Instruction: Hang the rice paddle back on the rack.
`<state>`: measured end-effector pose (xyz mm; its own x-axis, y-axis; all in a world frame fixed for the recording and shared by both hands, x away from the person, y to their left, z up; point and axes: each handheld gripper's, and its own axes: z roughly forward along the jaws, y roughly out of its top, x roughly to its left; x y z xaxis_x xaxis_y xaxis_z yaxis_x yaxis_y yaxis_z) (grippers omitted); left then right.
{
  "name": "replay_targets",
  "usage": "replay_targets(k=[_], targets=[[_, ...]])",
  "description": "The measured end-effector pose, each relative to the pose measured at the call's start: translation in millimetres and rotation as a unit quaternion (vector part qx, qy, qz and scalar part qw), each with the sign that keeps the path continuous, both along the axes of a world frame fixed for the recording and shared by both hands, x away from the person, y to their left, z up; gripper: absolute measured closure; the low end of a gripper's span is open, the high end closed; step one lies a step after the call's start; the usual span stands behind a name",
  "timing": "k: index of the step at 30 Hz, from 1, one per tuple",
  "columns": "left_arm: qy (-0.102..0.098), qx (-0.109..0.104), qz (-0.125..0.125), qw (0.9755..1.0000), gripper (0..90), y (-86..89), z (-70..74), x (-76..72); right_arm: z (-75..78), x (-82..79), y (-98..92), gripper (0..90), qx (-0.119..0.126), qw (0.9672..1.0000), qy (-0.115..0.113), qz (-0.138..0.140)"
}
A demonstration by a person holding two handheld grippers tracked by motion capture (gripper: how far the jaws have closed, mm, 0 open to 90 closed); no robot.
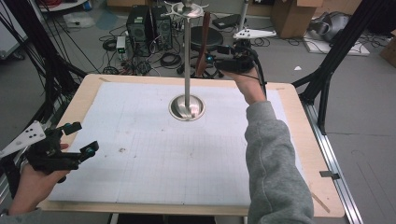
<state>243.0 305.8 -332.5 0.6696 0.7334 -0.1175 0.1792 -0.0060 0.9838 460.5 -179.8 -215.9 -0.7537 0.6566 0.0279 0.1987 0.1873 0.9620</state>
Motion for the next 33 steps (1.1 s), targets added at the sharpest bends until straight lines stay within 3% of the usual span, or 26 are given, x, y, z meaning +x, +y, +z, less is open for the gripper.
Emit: replay_targets(k=[3,7,9,14,26,33], targets=[[-0.001,-0.004,0.002,1.0,1.8,-0.1,1.0,2.4,-3.1,-6.6,1.0,19.9,-0.006,0.9999,-0.004,0.011],[-0.002,-0.003,0.0,1.0,1.8,-1.1,1.3,4.4,-11.5,-14.1,4.6,6.9,-0.034,0.9993,0.005,0.012],[-0.003,-0.003,-0.002,1.0,1.8,-1.7,1.8,5.9,-16.6,-17.8,5.3,1.6,-0.036,0.9992,0.012,0.012],[-0.005,-0.007,-0.005,1.0,1.8,-3.8,3.4,10.9,-28.8,-30.1,-2.0,0.3,-0.016,0.9994,0.022,0.02],[-0.01,-0.005,-0.015,0.9998,1.8,-15.4,3.2,23.9,-52.3,-73.9,-33.8,0.4,-0.017,0.9994,0.031,-0.001],[0.004,0.006,-0.017,0.9998,1.8,-21.4,-4.2,32.1,-74.8,-92.7,-56.9,0.4,-0.02,0.999,0.036,-0.017]])
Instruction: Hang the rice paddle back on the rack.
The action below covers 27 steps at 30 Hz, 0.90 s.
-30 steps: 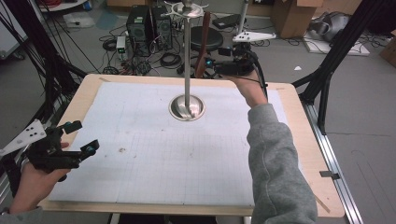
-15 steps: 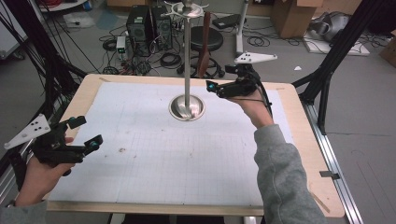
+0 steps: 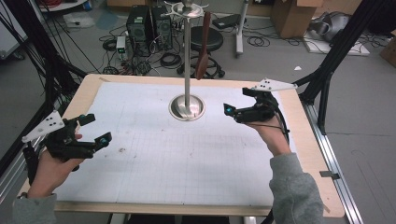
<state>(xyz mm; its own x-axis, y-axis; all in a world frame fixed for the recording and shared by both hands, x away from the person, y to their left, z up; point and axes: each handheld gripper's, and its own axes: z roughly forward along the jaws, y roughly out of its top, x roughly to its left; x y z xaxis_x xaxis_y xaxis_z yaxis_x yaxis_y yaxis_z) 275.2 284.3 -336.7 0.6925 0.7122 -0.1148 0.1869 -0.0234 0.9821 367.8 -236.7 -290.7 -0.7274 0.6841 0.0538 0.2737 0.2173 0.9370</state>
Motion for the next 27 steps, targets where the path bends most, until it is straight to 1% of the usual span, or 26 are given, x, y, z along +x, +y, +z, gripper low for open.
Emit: replay_targets(k=[1,2,5,9,13,14,15,16,17,18,20,22,24,27], targets=[[0.001,0.001,0.0,1.0,1.8,-0.3,-0.5,0.6,-3.2,-2.0,-2.2,0.3,0.0,1.0,0.004,-0.002],[0.0,0.0,-0.001,1.0,1.8,-0.9,-1.0,1.1,-6.5,-3.5,-4.2,0.3,-0.003,1.0,0.002,-0.005],[-0.002,0.011,0.003,0.9999,1.8,-3.2,-2.5,1.1,-16.8,-8.6,-8.9,0.3,-0.011,0.9996,0.004,-0.025],[0.0,0.02,0.001,0.9998,1.8,-5.7,-5.0,0.8,-26.6,-14.9,-13.4,0.3,-0.003,0.9993,0.001,-0.039],[0.004,0.017,0.0,0.9998,1.8,-6.3,-6.9,0.9,-35.0,-23.1,-17.0,0.3,0.002,0.9991,0.0,-0.043],[0.004,0.016,0.001,0.9999,1.8,-6.1,-7.2,1.0,-37.2,-25.3,-18.0,0.3,0.006,0.9989,0.003,-0.047],[0.004,0.016,0.001,0.9999,1.8,-5.8,-7.6,1.0,-39.5,-27.2,-19.8,0.3,0.004,0.9984,0.01,-0.055],[0.005,0.016,0.001,0.9999,1.8,-5.6,-7.8,1.0,-42.7,-29.3,-21.8,0.3,0.005,0.9977,0.02,-0.065],[0.006,0.016,0.002,0.9999,1.8,-5.5,-8.1,1.0,-46.8,-30.8,-24.0,0.3,0.009,0.9973,0.021,-0.07],[0.007,0.015,0.002,0.9999,1.8,-5.3,-8.5,0.9,-51.1,-32.6,-26.4,0.3,0.014,0.9969,0.029,-0.072],[0.007,0.016,0.002,0.9998,1.8,-4.7,-8.9,0.7,-59.4,-36.2,-30.9,0.3,0.014,0.9961,0.034,-0.08],[0.01,0.011,0.0,0.9999,1.8,-4.4,-8.9,0.7,-65.8,-39.5,-34.8,0.3,0.01,0.9956,0.038,-0.085],[0.008,0.015,0.001,0.9999,1.8,-5.5,-8.2,0.4,-70.2,-44.0,-39.0,0.3,0.016,0.9952,0.039,-0.088],[0.005,0.017,-0.006,0.9998,1.8,-9.5,-7.5,0.0,-74.9,-49.2,-44.8,0.3,0.021,0.9945,0.041,-0.094]])
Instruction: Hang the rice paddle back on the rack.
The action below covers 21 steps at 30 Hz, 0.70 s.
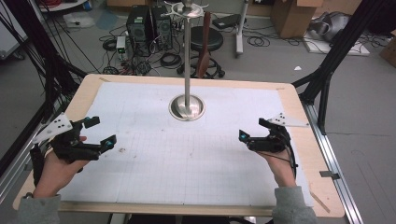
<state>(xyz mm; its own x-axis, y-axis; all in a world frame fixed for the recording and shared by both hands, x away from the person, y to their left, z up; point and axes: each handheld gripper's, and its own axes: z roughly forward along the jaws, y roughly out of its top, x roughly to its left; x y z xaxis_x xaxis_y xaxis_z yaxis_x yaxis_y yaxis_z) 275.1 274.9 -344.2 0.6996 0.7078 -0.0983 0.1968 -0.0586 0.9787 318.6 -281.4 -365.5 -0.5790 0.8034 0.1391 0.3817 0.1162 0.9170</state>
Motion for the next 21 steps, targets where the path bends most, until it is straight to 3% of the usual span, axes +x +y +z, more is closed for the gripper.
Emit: replay_targets(k=[8,21], targets=[[0.005,0.004,-0.003,1.0,1.8,-3.5,-2.7,0.8,-10.9,-11.5,-8.2,0.3,-0.007,0.9999,-0.005,-0.014],[0.009,0.0,0.005,0.9999,1.8,0.8,-6.0,1.8,-21.5,-24.8,-27.7,0.3,0.012,0.9991,-0.023,-0.034]])
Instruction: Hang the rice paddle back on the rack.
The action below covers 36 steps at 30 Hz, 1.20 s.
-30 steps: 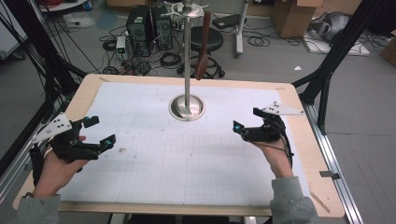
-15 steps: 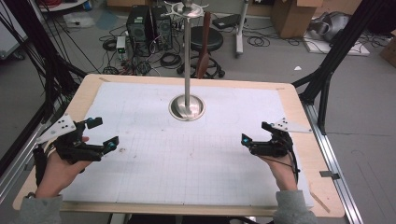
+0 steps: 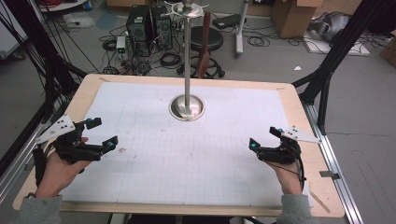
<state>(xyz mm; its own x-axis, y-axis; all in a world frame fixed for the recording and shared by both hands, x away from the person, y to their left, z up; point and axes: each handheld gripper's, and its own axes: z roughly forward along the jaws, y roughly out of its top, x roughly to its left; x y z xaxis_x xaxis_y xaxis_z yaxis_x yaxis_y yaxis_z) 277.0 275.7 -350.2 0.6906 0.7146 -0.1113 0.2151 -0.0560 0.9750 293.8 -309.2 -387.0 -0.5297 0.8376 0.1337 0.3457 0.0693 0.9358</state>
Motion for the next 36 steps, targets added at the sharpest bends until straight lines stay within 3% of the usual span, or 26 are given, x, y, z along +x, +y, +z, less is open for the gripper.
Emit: replay_targets(k=[24,31,36], targets=[[0.014,0.004,0.034,0.9993,1.8,16.0,-21.6,7.4,-20.3,-17.0,-24.7,0.3,0.015,0.9992,-0.013,-0.033],[0.02,-0.001,0.046,0.9987,1.8,21.6,-27.2,9.5,-23.8,-20.9,-34.8,0.4,0.035,0.9981,0.0,-0.05],[0.02,-0.004,0.05,0.9986,1.8,23.4,-28.3,10.2,-26.1,-21.4,-37.2,0.4,0.035,0.9981,-0.004,-0.05]])
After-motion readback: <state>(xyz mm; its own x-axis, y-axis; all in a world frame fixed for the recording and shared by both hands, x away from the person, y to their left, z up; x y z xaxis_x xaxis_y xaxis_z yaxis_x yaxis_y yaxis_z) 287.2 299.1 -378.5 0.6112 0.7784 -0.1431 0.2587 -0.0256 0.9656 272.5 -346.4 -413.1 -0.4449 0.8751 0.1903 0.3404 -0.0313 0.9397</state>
